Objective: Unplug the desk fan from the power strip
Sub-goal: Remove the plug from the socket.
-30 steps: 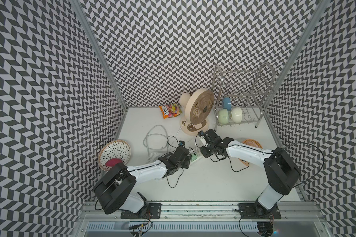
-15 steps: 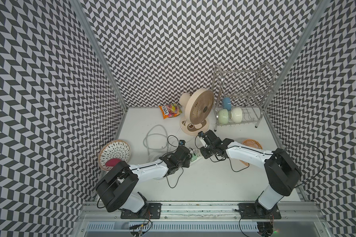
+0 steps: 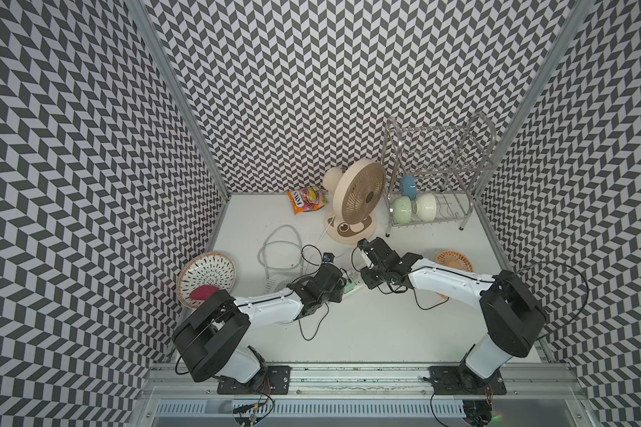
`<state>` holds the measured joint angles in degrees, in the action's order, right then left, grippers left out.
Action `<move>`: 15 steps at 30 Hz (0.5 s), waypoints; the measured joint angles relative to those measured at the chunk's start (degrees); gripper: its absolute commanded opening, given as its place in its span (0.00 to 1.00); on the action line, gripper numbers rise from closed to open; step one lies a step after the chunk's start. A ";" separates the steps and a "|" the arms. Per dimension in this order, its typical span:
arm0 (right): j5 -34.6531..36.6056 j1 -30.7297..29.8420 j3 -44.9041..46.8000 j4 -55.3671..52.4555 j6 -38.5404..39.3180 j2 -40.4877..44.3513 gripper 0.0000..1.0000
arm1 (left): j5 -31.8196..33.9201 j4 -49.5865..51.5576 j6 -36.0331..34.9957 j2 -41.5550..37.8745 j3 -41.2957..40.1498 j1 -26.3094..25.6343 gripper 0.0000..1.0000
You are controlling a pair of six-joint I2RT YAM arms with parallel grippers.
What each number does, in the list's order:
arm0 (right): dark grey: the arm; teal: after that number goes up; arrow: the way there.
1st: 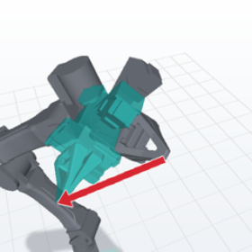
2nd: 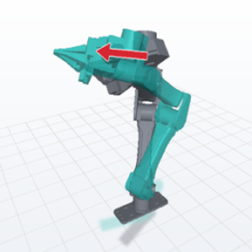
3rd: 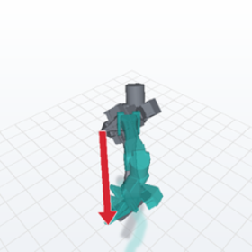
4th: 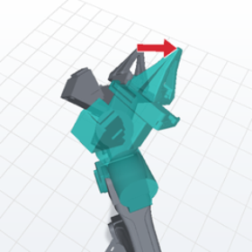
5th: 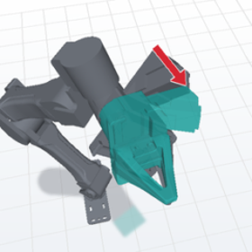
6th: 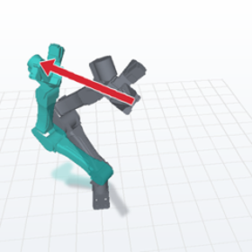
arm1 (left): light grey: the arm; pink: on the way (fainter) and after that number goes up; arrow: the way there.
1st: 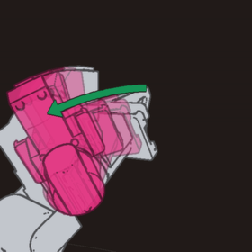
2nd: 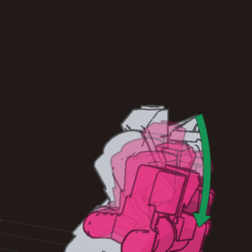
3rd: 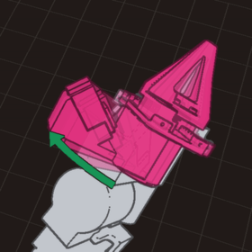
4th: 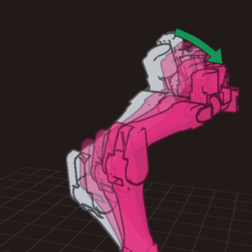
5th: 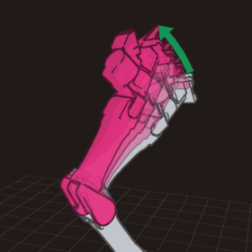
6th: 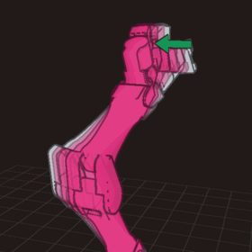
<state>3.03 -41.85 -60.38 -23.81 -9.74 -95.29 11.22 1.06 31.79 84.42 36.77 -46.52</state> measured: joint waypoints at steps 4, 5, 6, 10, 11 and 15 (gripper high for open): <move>2.78 -2.34 -1.18 -1.53 0.96 -0.61 0.09 | -0.26 -0.35 -0.09 0.11 -0.02 -0.17 0.36; 4.55 -3.58 -1.40 -1.92 1.27 -0.79 0.09 | 0.04 -0.26 -0.17 0.11 -0.07 -0.20 0.36; 5.99 -4.59 -1.40 -2.10 1.33 -0.79 0.09 | 0.35 -0.28 -0.22 0.11 -0.11 -0.17 0.36; 5.66 -3.28 -0.87 -1.38 0.22 -0.57 0.07 | 0.63 -0.39 -0.24 0.17 -0.13 -0.11 0.36; 4.35 -2.36 -0.52 -0.94 -0.09 -0.22 0.07 | 0.50 -0.46 -0.22 0.17 -0.13 -0.13 0.36; 4.13 -2.12 -0.33 -0.79 0.35 0.02 0.08 | -0.48 -1.27 -0.24 0.33 -0.22 -0.59 0.36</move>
<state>7.16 -43.97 -60.71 -24.60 -9.39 -95.26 10.74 -0.21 31.55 84.75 36.56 -47.11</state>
